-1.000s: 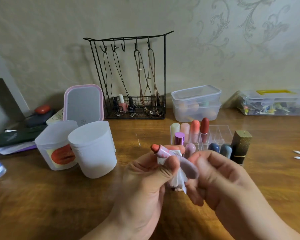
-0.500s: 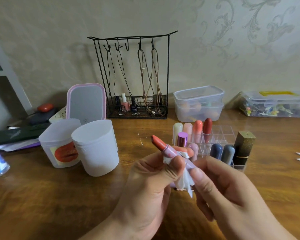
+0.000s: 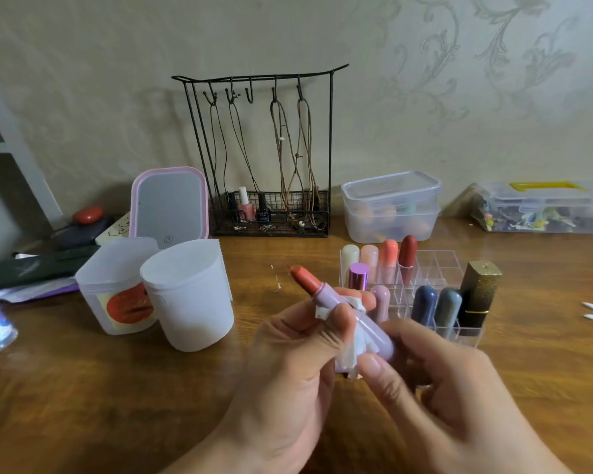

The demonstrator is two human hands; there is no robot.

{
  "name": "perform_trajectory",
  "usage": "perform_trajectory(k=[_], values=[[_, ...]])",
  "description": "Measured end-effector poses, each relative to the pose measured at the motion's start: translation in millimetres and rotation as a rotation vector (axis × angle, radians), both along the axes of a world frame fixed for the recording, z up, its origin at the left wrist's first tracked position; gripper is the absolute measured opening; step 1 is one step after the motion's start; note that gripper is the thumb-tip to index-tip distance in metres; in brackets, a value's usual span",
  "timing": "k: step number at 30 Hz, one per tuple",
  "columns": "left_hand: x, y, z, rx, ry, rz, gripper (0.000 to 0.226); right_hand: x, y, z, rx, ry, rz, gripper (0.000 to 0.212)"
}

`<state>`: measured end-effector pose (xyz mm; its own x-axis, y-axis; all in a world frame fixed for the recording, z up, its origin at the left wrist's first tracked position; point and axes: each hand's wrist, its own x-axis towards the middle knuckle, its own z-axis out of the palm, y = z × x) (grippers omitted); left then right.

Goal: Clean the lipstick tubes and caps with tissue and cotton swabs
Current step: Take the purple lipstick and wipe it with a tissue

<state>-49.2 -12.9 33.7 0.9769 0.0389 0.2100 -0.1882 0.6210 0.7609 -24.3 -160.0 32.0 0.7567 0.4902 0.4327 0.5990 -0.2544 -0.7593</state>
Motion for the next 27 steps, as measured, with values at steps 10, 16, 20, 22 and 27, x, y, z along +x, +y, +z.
perform_trajectory(k=[10, 16, 20, 22, 27], values=[[0, -2, -3, -0.029, 0.088, -0.048, 0.058, 0, 4, 1, 0.421, 1.040, 0.287, 0.039], [1, 2, 0, -0.055, 0.058, -0.043, 0.054, 3, 6, 4, 0.369, 1.070, 0.283, 0.043], [-2, 1, 4, -0.106, -0.012, -0.125, 0.042, 5, 5, 7, 0.406, 1.216, 0.447, 0.045], [-3, 1, 7, -0.127, -0.020, -0.119, 0.040, 8, 2, 3, 0.318, 0.980, 0.336, 0.052], [-5, 1, 9, -0.132, 0.024, -0.064, 0.047, 4, 4, 2, 0.267, 0.432, 0.136, 0.049]])
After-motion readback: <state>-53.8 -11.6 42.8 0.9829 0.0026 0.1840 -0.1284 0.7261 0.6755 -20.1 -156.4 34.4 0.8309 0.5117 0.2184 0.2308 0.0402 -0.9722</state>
